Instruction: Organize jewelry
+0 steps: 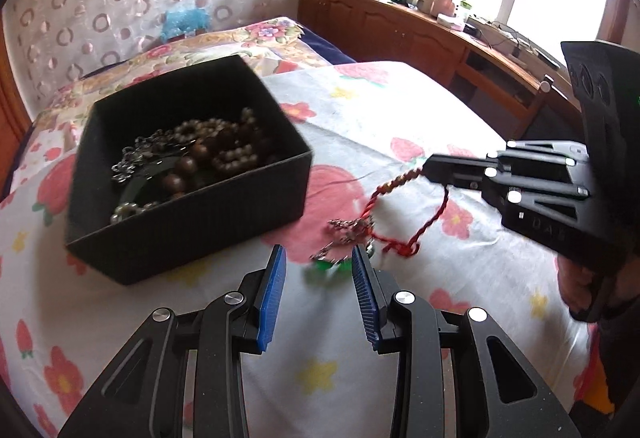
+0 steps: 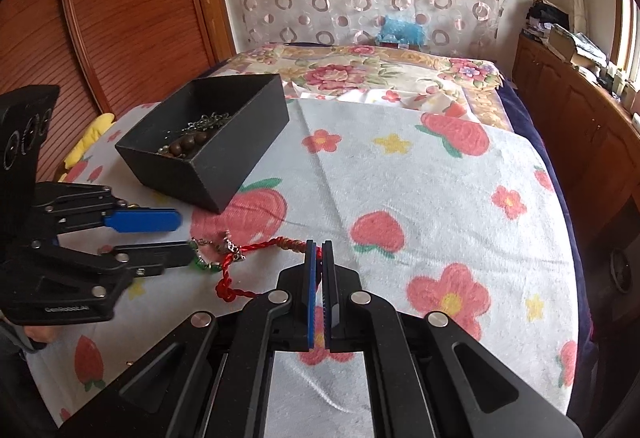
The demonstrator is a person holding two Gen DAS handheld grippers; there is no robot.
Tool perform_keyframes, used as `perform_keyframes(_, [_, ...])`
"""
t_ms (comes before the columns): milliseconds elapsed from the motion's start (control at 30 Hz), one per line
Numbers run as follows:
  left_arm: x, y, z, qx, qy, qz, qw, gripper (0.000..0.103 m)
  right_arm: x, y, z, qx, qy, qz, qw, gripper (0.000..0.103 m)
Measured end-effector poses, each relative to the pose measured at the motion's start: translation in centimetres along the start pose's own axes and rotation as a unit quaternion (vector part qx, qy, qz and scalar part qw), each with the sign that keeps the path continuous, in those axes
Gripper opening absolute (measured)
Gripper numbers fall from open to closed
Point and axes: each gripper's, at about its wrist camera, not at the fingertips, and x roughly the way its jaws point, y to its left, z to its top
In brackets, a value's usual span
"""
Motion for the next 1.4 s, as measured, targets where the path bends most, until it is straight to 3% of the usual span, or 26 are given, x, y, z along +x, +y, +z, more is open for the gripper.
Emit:
perform_keyframes(333, [0.9, -1.2, -0.1, 0.004, 0.003, -0.005, 1.0000, 0.032, 0.1, -0.2, -0.4, 0.002, -0.001, 0.000, 1.000, 0.003])
perform_keyframes(400, [0.8, -1.2, -0.2, 0.009, 0.000, -0.012, 0.9999, 0.024, 0.1, -0.3, -0.4, 0.004, -0.001, 0.001, 1.000, 0.003])
perform_keyframes(633, [0.7, -1.2, -0.5, 0.006, -0.002, -0.028, 0.9996, 0.021, 0.0, -0.5, -0.3, 0.001, -0.002, 0.004, 1.000, 0.003])
perform_keyframes(667, [0.8, -1.0, -0.5, 0.003, 0.002, -0.029, 0.9996, 0.004, -0.1, -0.5, -0.2, 0.001, -0.002, 0.004, 1.000, 0.003])
perform_keyframes(1067, [-0.2, -0.6, -0.5, 0.001, -0.009, -0.030, 0.9995, 0.000, -0.3, -0.9, -0.3, 0.002, -0.005, -0.001, 1.000, 0.003])
perform_keyframes(1400, [-5.0, 0.9, -0.5, -0.017, -0.053, -0.033, 0.9979, 0.000, -0.3, -1.6, -0.2, 0.001, -0.007, -0.021, 1.000, 0.003])
